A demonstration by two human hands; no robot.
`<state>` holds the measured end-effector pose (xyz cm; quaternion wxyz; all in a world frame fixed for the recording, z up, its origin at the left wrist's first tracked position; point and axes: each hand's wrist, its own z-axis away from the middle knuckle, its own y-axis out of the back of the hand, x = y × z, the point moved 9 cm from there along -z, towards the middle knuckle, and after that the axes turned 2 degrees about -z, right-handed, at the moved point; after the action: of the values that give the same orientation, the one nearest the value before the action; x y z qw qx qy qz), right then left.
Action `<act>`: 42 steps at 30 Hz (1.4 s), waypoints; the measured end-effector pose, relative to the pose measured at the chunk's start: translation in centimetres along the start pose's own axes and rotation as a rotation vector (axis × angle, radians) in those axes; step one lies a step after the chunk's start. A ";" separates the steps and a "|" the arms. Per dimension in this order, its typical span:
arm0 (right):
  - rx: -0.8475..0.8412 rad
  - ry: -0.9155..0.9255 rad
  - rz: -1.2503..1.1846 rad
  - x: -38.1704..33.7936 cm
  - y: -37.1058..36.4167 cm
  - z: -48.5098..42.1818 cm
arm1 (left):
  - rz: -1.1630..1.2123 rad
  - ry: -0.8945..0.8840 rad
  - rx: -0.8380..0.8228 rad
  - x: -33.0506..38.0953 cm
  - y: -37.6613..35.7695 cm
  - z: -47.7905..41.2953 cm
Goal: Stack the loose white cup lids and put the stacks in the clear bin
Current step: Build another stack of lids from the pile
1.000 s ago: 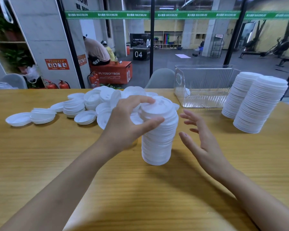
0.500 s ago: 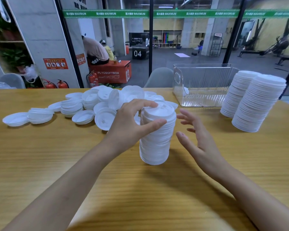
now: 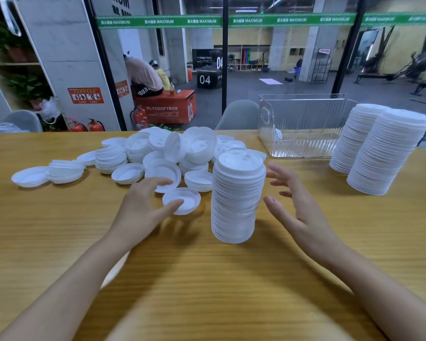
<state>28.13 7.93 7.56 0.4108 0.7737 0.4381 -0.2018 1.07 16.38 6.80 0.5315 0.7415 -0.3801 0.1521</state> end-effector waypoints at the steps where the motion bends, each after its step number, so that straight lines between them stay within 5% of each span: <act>1: -0.002 -0.002 0.001 0.1 0.0 0.0 | -0.050 -0.006 -0.032 -0.5 -0.5 0.1; 9: -0.037 -0.021 -0.015 0.2 -0.5 0.0 | -0.246 -0.129 -0.142 0.5 -2.1 0.5; 16: -0.045 -0.021 -0.025 0.0 -0.6 0.0 | 0.481 0.166 0.067 -0.7 0.8 0.2; 27: -0.038 -0.023 -0.027 0.0 -0.5 0.0 | -0.221 0.183 -0.262 -3.5 -2.1 0.5; 33: -0.030 -0.031 -0.044 0.0 -0.4 0.1 | -0.227 0.098 -0.129 -2.8 -1.7 0.0; 38: 0.002 0.002 -0.035 -0.5 -0.1 0.0 | 0.146 0.049 0.116 1.2 1.3 0.0; 42: 0.039 0.099 -0.005 -2.0 0.3 0.2 | 0.318 -0.074 0.133 5.5 2.5 -0.3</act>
<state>27.33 6.64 8.97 0.3730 0.7895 0.4558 -0.1730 2.99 14.03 12.03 0.4363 0.7106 -0.5011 0.2316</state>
